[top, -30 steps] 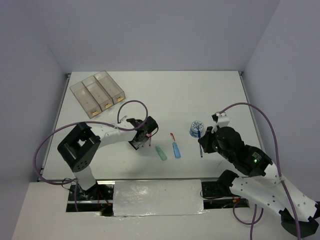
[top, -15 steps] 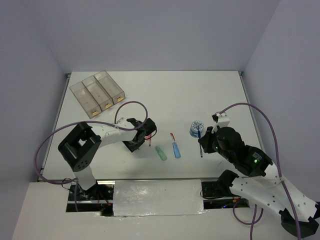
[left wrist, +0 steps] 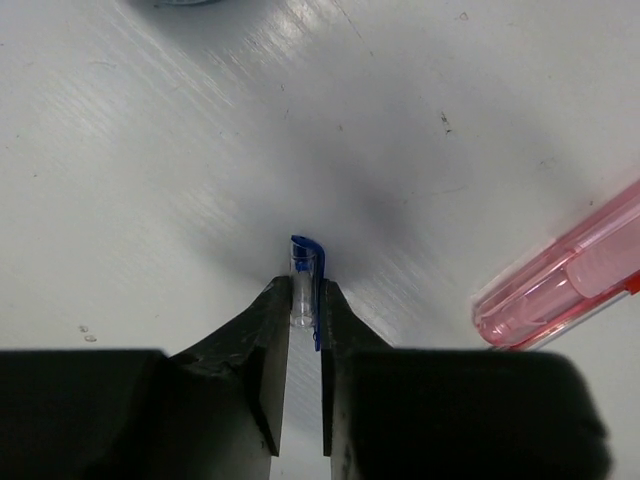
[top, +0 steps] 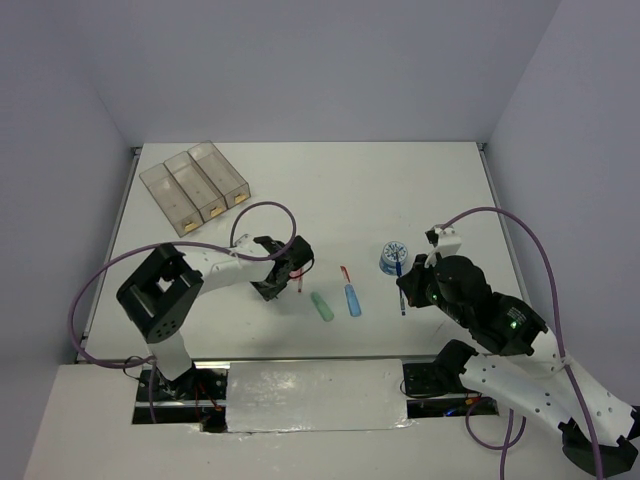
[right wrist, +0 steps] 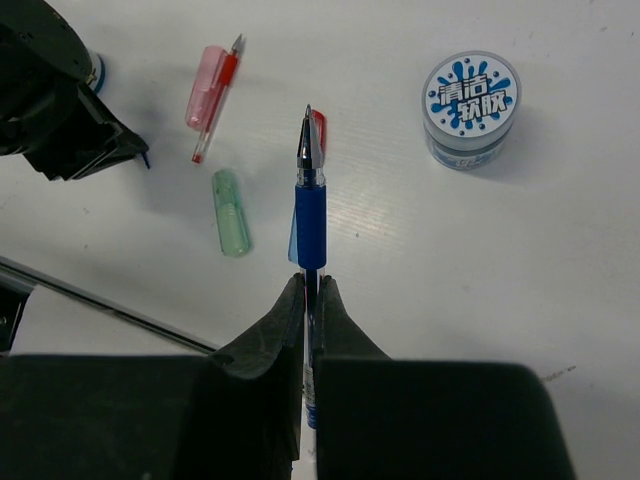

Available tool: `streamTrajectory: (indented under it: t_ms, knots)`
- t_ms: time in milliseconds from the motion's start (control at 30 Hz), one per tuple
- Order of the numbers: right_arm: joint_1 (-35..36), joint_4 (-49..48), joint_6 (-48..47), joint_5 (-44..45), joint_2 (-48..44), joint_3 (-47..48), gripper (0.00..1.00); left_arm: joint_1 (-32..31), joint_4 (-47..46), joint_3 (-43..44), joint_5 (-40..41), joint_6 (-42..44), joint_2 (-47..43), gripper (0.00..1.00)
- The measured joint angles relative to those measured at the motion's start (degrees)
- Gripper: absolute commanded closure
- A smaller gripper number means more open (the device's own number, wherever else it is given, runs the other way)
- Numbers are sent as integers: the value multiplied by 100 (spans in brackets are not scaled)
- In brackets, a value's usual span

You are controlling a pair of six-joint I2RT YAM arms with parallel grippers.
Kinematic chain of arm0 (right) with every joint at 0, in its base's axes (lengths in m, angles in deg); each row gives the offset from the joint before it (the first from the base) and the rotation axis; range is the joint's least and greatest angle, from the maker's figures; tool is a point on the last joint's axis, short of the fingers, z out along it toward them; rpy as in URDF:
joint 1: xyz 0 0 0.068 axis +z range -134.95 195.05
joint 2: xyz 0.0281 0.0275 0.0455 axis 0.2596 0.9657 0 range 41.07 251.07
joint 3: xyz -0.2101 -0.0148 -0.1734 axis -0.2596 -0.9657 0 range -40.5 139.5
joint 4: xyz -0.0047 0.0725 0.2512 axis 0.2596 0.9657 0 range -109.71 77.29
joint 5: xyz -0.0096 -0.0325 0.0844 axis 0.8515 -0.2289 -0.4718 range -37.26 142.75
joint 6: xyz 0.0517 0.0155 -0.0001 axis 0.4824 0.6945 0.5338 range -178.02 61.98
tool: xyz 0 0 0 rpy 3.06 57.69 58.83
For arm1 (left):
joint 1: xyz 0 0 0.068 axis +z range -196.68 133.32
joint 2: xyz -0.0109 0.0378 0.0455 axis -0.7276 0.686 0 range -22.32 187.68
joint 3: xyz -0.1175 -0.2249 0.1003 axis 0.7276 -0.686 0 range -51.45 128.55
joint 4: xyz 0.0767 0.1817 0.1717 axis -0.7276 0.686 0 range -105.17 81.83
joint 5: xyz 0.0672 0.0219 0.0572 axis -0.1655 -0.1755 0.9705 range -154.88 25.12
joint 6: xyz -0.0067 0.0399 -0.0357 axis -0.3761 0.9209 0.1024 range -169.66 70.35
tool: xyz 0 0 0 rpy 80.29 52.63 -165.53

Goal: Sort the stationery into containers
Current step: Close the pen cap on the pen.

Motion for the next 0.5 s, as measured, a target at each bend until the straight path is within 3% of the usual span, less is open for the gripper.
streamTrajectory:
  t_ms: [67, 400, 500]
  knots:
    - [0, -2, -9, -15, -7, -2, 100, 2, -46, -37, -4, 94, 0, 100]
    - [0, -332, -103, -494, -111, -192, 100, -109, -787, -516, 61, 866, -699, 100]
    - [0, -688, -85, -780, -120, -428, 100, -243, -1023, -907, 109, 1209, -1276, 100]
